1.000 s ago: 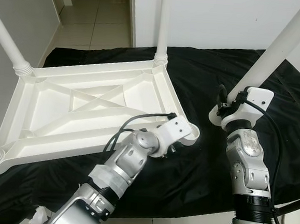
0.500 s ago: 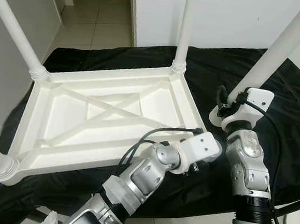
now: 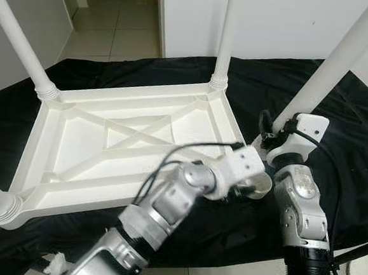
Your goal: Building children table
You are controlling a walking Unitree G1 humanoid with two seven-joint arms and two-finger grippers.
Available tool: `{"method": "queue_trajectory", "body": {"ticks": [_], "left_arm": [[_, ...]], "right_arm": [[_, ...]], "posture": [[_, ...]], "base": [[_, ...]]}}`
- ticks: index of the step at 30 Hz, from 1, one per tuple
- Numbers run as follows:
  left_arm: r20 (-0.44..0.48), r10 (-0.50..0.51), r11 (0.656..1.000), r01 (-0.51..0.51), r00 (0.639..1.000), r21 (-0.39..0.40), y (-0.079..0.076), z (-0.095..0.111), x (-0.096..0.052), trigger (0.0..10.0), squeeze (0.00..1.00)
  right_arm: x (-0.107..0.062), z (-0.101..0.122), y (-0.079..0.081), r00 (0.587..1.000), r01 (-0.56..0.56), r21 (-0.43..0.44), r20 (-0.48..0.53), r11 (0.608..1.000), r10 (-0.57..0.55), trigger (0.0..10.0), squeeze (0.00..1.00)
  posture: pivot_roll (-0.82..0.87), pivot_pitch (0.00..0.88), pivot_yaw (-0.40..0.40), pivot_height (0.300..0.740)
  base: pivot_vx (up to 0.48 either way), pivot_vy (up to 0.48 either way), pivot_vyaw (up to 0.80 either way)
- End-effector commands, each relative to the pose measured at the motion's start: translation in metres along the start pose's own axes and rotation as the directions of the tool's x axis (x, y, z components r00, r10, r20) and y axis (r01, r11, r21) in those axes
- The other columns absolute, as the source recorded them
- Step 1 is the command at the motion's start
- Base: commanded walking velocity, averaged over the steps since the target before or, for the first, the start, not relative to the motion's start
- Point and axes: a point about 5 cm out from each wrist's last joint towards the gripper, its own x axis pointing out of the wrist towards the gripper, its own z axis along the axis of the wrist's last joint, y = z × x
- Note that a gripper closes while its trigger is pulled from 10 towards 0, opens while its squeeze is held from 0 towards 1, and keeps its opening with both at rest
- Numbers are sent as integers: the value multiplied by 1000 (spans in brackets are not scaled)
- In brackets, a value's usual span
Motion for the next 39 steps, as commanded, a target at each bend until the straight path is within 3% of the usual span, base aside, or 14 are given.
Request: {"method": "queue_trajectory", "body": {"ticks": [1, 9, 14, 19, 23, 39], "left_arm": [[44, 77, 997, -76, 996, -26, 11, 4, -11, 10000, 0], [82, 117, 993, -114, 990, -43, 15, -2, -25, 10000, 0], [62, 128, 992, -126, 990, -33, 16, -19, -38, 10000, 0], [65, 141, 989, -139, 988, -44, 17, -27, -49, 10000, 0], [62, 97, 994, -95, 993, -45, 13, -32, -57, 10000, 0], [67, 25, 999, -22, 997, -45, 4, -35, -65, 10000, 0]], "right_arm": [[-5, 3, 5, 999, -25, 15, 21, 1000, 25, 10000, 0], [-18, -2, 6, 1000, -20, 17, 7, 1000, 20, 10000, 0], [-33, -10, 9, 999, -33, 7, -30, 999, 33, 10000, 0], [-43, -12, 3, 999, -15, 11, -47, 1000, 16, 10000, 0], [-54, -25, -5, 994, -9, -16, -113, 1000, 7, 10000, 0], [-54, -47, -22, 983, -2, -48, -182, 999, -7, 10000, 0]], "posture": [[-85, 52, 44, 740], [-71, 38, 24, 740], [-66, 28, 11, 740], [-64, 24, 5, 740], [-62, 14, -1, 740], [-59, 6, 12, 740]], "base": [[0, 0, 0], [0, 0, 0], [0, 0, 0], [0, 0, 0], [0, 0, 0], [0, 0, 0]]}}
